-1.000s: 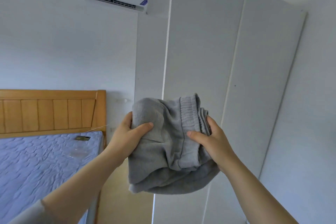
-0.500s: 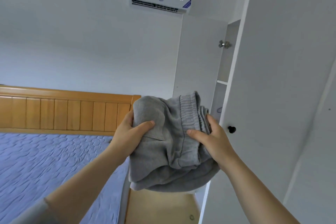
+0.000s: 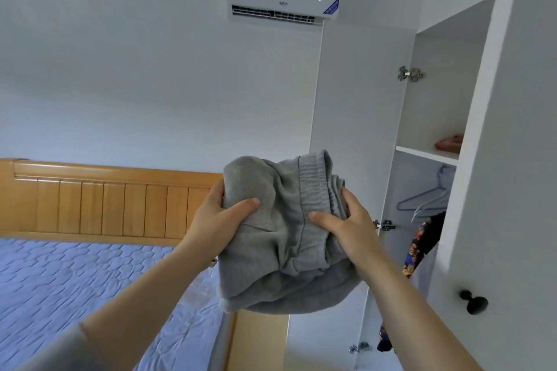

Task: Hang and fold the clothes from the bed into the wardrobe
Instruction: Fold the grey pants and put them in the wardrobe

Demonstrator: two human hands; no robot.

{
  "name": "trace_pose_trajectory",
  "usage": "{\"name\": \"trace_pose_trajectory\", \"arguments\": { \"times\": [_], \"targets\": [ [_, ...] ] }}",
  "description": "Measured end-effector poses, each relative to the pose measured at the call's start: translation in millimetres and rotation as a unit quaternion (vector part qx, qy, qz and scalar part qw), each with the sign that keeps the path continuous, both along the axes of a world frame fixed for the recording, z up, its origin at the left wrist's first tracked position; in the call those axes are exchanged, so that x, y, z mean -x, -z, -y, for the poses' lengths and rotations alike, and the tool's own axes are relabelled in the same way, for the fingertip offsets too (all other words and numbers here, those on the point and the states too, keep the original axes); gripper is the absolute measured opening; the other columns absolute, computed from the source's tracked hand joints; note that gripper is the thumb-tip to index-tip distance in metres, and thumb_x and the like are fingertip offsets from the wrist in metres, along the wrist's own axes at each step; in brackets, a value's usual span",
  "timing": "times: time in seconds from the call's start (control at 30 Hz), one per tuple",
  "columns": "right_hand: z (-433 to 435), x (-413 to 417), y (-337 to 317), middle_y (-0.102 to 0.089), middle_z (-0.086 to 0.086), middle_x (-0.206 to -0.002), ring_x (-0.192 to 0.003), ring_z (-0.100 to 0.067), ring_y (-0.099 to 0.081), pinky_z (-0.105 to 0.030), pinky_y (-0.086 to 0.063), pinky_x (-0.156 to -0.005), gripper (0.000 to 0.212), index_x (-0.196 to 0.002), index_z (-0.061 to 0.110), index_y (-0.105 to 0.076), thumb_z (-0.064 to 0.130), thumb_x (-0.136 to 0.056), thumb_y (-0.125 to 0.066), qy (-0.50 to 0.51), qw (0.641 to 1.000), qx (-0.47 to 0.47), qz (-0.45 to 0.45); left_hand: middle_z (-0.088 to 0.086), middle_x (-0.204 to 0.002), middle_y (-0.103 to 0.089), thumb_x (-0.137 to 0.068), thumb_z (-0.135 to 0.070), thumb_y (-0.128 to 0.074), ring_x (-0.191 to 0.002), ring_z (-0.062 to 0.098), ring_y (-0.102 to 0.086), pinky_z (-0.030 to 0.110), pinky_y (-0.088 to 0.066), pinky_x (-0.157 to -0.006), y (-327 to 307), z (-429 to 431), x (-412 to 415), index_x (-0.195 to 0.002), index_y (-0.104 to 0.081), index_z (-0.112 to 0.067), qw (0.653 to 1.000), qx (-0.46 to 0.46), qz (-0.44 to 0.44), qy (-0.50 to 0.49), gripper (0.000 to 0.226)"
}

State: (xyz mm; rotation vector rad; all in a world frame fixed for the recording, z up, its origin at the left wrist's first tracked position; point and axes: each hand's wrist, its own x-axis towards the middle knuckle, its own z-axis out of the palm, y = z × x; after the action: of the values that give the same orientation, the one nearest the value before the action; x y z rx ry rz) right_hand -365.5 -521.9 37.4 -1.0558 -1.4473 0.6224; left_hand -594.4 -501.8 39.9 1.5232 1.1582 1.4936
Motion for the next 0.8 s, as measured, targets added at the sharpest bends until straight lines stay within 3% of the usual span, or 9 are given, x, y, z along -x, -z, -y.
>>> {"name": "trace_pose_trajectory", "arguments": {
  "times": [0.3, 0.53, 0.8],
  "targets": [
    [-108.8, -7.0, 6.8, -0.068, 0.03, -0.098, -0.088, 0.008, -0.065, -0.006, -0.048, -0.066, 0.038, -0.102, 0.042, -0.061, 0.021, -0.076, -0.078, 0.033, 0.999, 0.006, -0.026, -0.01, -0.108, -0.065, -0.079, -0.043, -0.072, -0.095, 0.011, -0.063, 0.03, -0.052, -0.072, 5.0, -116.8, -12.3, -0.123, -0.053, -0.035, 1.0, 0.004, 0.002, 0.023, 0.05],
    [-183.4, -21.4, -4.9, -0.069, 0.031, -0.093, -0.083, 0.011, -0.065, -0.004, -0.047, -0.062, 0.036, -0.098, 0.042, -0.062, 0.018, -0.077, -0.078, 0.089, 0.996, -0.004, -0.019, -0.012, -0.107, -0.067, -0.063, -0.054, -0.073, -0.097, 0.011, -0.065, 0.032, -0.054, -0.077, 0.8, -223.4, -30.4, -0.121, -0.056, -0.039, 0.995, -0.013, 0.018, 0.094, 0.063],
    [-243.2, -63.6, -9.9, -0.07, 0.025, -0.104, -0.096, 0.007, -0.064, -0.02, -0.049, -0.084, 0.049, -0.114, 0.041, -0.061, 0.019, -0.075, -0.08, 0.178, 0.984, 0.006, -0.014, -0.015, -0.104, -0.068, -0.077, -0.04, -0.075, -0.095, 0.008, -0.065, 0.029, -0.052, -0.077, 5.8, -319.9, -87.7, -0.106, -0.056, -0.045, 0.982, -0.007, 0.043, 0.183, 0.035]
  ]
}}
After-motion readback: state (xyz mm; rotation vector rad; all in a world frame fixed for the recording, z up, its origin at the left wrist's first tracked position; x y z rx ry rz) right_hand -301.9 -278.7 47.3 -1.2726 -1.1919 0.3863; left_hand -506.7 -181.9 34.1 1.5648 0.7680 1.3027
